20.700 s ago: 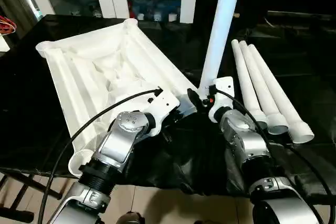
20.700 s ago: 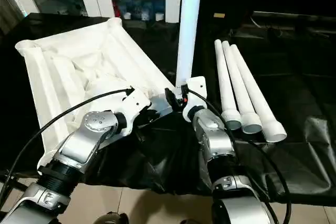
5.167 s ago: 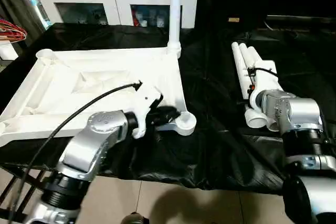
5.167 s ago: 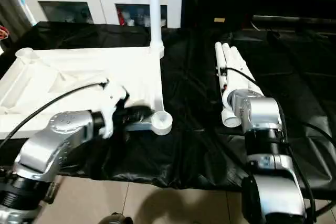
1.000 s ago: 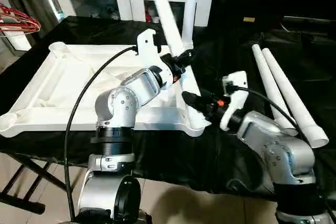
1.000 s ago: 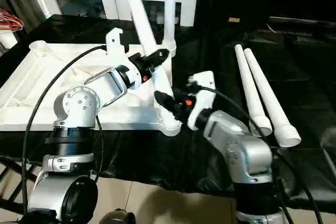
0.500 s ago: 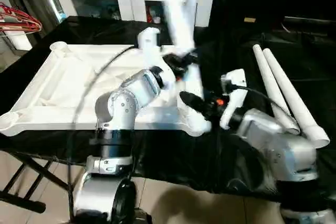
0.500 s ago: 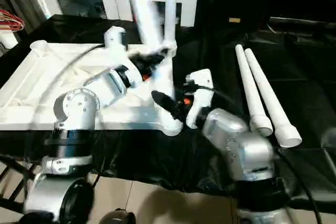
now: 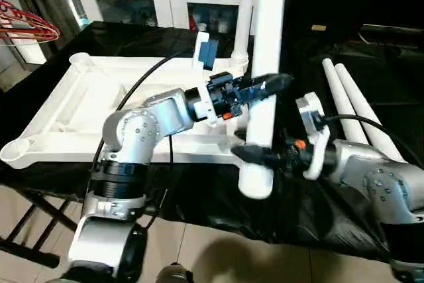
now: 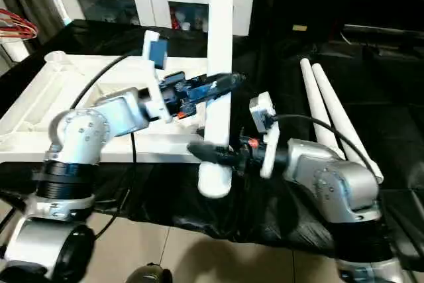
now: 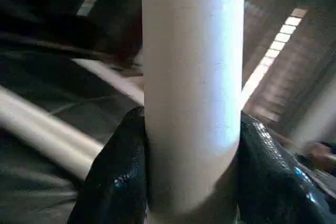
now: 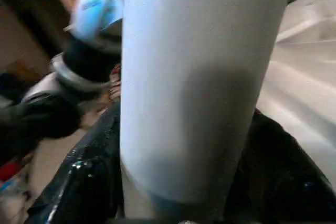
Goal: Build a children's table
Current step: Pick table leg
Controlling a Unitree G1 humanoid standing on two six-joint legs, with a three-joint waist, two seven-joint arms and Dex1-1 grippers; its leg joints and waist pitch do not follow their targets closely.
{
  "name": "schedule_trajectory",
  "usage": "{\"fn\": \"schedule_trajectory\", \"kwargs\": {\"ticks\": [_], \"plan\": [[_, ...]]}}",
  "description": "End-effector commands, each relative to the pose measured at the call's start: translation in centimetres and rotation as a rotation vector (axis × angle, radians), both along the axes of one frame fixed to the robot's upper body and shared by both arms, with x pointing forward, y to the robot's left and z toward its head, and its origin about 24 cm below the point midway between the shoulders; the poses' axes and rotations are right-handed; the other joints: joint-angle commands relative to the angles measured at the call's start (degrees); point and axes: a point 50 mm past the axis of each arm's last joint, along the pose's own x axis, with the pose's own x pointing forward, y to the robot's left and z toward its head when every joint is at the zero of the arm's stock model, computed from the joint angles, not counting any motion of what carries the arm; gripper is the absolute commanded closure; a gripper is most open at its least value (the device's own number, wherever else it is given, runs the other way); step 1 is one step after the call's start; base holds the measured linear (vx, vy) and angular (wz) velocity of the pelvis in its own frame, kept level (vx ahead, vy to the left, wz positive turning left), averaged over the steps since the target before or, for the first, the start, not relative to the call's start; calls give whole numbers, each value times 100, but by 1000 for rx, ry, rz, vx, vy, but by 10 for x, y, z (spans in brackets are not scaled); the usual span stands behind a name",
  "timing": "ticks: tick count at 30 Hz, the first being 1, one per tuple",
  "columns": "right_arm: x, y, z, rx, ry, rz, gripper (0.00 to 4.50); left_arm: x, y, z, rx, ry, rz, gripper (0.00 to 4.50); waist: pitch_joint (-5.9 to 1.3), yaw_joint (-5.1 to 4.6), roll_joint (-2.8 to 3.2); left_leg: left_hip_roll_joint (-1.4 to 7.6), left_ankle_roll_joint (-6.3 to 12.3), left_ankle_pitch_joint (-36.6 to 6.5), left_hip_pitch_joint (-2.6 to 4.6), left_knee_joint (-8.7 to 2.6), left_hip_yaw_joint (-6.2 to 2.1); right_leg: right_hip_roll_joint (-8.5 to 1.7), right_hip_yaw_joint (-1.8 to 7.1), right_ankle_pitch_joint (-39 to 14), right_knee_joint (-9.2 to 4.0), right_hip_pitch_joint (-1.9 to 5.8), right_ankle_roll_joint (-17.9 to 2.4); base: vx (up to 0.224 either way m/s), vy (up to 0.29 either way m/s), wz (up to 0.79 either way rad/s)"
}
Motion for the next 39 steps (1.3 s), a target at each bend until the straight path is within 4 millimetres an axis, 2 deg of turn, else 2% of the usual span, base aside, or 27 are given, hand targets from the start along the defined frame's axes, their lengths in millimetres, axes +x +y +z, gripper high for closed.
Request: {"fn": "schedule_trajectory", "kwargs": {"ticks": [1,3,10,11,12,14,16,17,18,22,23,24,26,29,31,32,37,39], "plan": [[-3,-1,0,-18,10,32,184,-11,-2,12,-68,-51,-105,262,-465,15,-93,175,187,-709,104,-326,-46,-416,212,-849,-356,318,-1116,0,0,0],[-4,0,-1,-16,16,47,216,-12,-1,12,-80,-54,-120,262,-461,20,-96,169,180,-737,101,-323,-42,-423,211,-955,-367,314,-1117,0,0,0],[-3,3,0,7,22,54,253,-12,0,11,-76,-75,-129,264,-466,19,-101,172,131,-770,105,-332,-48,-420,212,-1183,-385,303,-1000,0,0,0],[-2,4,0,13,19,40,255,-10,-1,10,-64,-75,-109,208,-466,18,-103,170,127,-775,102,-333,-47,-421,211,-1181,-386,302,-998,0,0,0],[-2,4,0,13,19,40,255,-10,-1,10,-64,-75,-109,194,-468,18,-103,170,127,-767,100,-333,-48,-424,210,-1176,-387,304,-996,0,0,0],[1,5,-1,-5,-17,-13,255,-2,-2,7,-49,-30,-37,194,-473,12,-94,169,85,-727,94,-328,-46,-417,209,-1084,-374,293,-999,0,0,0],[1,5,-2,-3,-16,-18,255,-2,-1,8,-62,-33,-49,188,-478,19,-102,157,86,-738,106,-326,-43,-414,208,-1087,-378,300,-995,0,0,0],[2,5,-2,-2,-23,-35,255,-3,-1,7,-54,-46,-37,160,-476,18,-107,161,100,-747,99,-330,-44,-416,206,-1096,-378,307,-981,0,0,0],[2,5,-2,-3,-29,-48,255,-2,-1,7,-42,-54,-20,160,-476,18,-107,161,100,-747,99,-330,-44,-416,206,-1096,-378,307,-981,0,0,0],[15,6,-1,-56,-94,-241,255,8,-3,-4,102,-87,195,154,-468,3,-113,187,26,-751,93,-353,-63,-425,214,-1119,-389,288,-885,0,0,0],[21,6,-1,-68,-104,-318,255,11,-4,-7,159,-90,269,154,-470,-4,-115,164,-7,-787,103,-352,-52,-423,207,-1219,-395,294,-820,0,0,0],[21,6,-1,-68,-104,-318,255,11,-4,-7,159,-90,269,154,-472,-4,-123,175,-29,-779,101,-358,-58,-428,213,-1236,-393,293,-784,0,0,0],[32,6,-1,-96,-110,-468,255,21,-5,-13,257,-41,451,154,-472,-27,-131,171,-81,-771,99,-363,-55,-412,212,-1227,-383,287,-735,0,0,0],[34,6,0,-96,-105,-495,255,25,-5,-14,280,-19,504,154,-479,-11,-124,155,-66,-731,105,-347,-45,-416,216,-1154,-391,289,-740,0,0,0],[36,14,2,-98,-119,-554,256,38,0,-22,369,18,757,154,-481,-19,-117,162,-49,-681,87,-349,-55,-400,215,-999,-389,289,-706,0,0,0],[36,16,2,-96,-122,-566,256,39,1,-23,363,40,804,154,-486,-30,-122,152,-47,-675,85,-343,-55,-393,209,-913,-390,306,-670,0,0,0],[33,27,0,-102,-123,-581,256,41,-2,-21,304,102,883,154,-487,-24,-127,141,-1,-636,76,-333,-51,-405,204,-878,-392,307,-709,0,0,0],[32,28,-1,-109,-125,-581,256,41,-3,-21,298,112,885,191,-480,-28,-117,142,-5,-724,83,-341,-53,-404,207,-1029,-411,296,-657,0,0,0]]}}
